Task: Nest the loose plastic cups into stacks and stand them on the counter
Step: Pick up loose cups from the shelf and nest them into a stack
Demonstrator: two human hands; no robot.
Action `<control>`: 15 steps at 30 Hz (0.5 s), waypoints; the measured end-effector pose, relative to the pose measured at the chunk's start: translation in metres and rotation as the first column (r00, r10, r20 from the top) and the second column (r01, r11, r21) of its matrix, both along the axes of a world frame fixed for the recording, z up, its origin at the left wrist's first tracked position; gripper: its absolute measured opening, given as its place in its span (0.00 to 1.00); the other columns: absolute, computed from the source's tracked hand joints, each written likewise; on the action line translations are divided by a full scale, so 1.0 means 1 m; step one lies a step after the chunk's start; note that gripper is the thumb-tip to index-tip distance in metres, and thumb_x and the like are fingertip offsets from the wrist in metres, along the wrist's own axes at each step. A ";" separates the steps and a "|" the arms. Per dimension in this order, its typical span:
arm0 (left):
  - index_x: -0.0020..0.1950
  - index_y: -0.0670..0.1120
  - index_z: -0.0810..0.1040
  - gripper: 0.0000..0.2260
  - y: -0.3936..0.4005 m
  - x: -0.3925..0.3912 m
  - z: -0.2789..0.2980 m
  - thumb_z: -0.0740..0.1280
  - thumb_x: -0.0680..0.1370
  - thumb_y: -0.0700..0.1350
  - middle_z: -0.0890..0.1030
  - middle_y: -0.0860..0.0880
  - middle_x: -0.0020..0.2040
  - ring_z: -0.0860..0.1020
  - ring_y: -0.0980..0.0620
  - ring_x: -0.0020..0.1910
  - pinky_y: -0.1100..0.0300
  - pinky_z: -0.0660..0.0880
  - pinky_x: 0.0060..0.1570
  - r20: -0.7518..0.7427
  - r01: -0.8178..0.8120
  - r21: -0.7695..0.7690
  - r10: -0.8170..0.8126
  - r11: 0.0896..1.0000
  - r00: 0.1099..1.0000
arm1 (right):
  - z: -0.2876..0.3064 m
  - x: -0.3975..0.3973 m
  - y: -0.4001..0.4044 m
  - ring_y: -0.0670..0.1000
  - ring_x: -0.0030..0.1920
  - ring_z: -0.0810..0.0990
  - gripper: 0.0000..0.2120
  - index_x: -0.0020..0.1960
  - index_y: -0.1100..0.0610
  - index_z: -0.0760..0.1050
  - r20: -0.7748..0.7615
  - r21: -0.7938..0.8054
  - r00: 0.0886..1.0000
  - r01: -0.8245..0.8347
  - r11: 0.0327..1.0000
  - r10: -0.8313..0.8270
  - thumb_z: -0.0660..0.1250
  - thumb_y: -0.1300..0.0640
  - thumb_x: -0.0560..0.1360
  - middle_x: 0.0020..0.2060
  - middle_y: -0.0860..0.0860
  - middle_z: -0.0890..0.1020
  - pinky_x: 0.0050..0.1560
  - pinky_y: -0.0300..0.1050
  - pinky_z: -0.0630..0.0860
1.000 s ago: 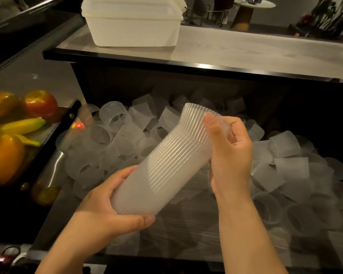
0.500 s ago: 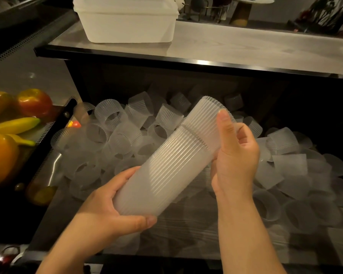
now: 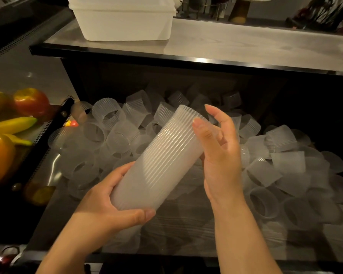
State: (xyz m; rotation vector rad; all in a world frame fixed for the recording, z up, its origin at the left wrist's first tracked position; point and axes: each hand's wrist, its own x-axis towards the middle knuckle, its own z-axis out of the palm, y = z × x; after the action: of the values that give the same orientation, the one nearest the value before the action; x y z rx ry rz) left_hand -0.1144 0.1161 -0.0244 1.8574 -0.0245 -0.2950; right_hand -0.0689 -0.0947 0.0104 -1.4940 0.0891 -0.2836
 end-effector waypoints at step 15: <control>0.53 0.79 0.73 0.36 0.012 0.005 -0.009 0.78 0.47 0.65 0.79 0.70 0.51 0.80 0.63 0.48 0.55 0.77 0.45 0.058 -0.212 0.047 0.209 0.976 0.976 | -0.043 0.005 0.005 0.42 0.62 0.77 0.25 0.73 0.35 0.63 -0.259 -0.091 0.956 -0.167 0.982 0.138 0.48 0.31 0.78 0.64 0.38 0.76 0.65 0.48 0.70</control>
State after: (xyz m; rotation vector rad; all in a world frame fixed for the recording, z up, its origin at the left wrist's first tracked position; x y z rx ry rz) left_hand -0.1091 0.1278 -0.0336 1.9015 0.1445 -0.0996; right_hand -0.0640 -0.0894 -0.0330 -1.6342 0.1618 0.0282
